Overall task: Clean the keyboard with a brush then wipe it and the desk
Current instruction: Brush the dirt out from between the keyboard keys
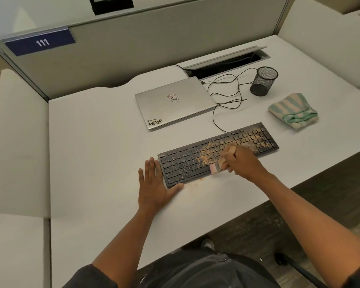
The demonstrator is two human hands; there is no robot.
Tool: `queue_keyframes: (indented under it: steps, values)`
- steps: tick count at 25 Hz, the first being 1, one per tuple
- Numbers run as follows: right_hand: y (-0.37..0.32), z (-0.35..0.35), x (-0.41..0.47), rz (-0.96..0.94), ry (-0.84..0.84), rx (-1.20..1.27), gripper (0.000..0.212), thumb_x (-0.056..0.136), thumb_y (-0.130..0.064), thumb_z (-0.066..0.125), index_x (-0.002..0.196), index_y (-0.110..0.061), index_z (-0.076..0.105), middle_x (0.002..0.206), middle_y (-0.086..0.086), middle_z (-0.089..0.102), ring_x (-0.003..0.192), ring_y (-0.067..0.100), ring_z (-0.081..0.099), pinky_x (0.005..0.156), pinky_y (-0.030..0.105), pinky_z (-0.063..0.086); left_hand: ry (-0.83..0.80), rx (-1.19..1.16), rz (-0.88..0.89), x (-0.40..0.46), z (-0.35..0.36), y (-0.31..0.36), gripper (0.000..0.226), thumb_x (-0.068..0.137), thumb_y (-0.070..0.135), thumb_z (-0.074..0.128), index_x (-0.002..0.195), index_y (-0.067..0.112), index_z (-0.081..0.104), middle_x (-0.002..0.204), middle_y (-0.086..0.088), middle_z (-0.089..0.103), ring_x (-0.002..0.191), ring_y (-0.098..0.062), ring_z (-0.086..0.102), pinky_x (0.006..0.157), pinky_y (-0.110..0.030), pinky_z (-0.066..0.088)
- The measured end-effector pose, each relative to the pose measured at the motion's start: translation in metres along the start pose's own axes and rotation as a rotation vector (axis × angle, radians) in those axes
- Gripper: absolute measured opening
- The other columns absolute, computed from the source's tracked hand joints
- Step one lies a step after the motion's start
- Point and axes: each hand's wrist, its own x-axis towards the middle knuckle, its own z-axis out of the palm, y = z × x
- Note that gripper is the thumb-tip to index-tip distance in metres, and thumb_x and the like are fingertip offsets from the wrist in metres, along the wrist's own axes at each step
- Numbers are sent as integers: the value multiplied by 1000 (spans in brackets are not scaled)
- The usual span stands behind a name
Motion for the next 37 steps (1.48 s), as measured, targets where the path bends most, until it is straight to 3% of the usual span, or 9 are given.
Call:
queue_keyframes:
  steps: [6,11,16,21,24,28,31,33,37]
  values:
    - [7,-18,15,-54,169,-276,24,95,-20,48,85,-11,67,77,7,71,77,27,66,74,40,55,4,16,-3,2,4,-1,129,74,98,25,161,8,-9,170,-10,-13,154,-20,-22,126,-47,-10]
    - [10,-19,21,-6,27,27,17,99,-23,51,91,-20,65,65,0,73,54,10,66,57,27,50,3,7,-11,1,4,-1,131,71,100,20,161,9,-9,169,-9,-14,154,-18,-23,126,-46,-10]
    - [11,-14,23,-91,175,-304,26,99,-22,44,90,-13,68,79,6,71,78,26,67,73,38,55,-3,8,-13,1,2,1,132,69,102,15,161,10,-10,169,-8,-15,154,-18,-23,125,-45,-12]
    - [-7,9,22,-104,9,-68,22,98,-29,47,92,-21,66,73,-1,74,71,16,69,74,36,57,11,-10,-21,0,2,2,131,70,101,20,162,12,-7,170,-6,-13,154,-16,-22,125,-44,-12]
    - [-9,16,26,-54,67,-140,25,98,-35,45,89,-22,64,75,-1,72,74,22,68,73,41,57,0,-2,-30,1,1,3,131,71,100,24,162,11,-7,170,-7,-13,154,-17,-21,125,-44,-12]
    - [-27,19,28,-120,158,-285,25,101,-27,42,90,-16,62,75,-1,64,77,24,64,62,34,48,0,9,-28,0,0,3,130,72,98,28,162,9,-5,170,-8,-12,155,-18,-19,126,-44,-12]
    - [-34,32,23,-180,-12,-100,20,99,-26,46,94,-20,63,79,0,71,80,22,69,75,41,56,5,2,-32,0,-1,4,132,71,99,26,162,9,-3,170,-8,-9,155,-19,-17,126,-44,-12]
    - [-31,38,21,-187,-13,-118,18,98,-26,47,91,-22,63,79,1,72,80,23,69,77,43,56,7,2,-34,1,0,4,132,70,99,25,162,9,-3,170,-8,-9,155,-18,-17,125,-43,-12]
    - [-30,30,21,-247,92,-122,17,98,-19,54,90,-20,69,78,-6,67,75,11,62,62,25,45,8,-4,-31,1,1,3,131,70,99,25,162,10,-3,171,-7,-9,155,-17,-17,125,-43,-12]
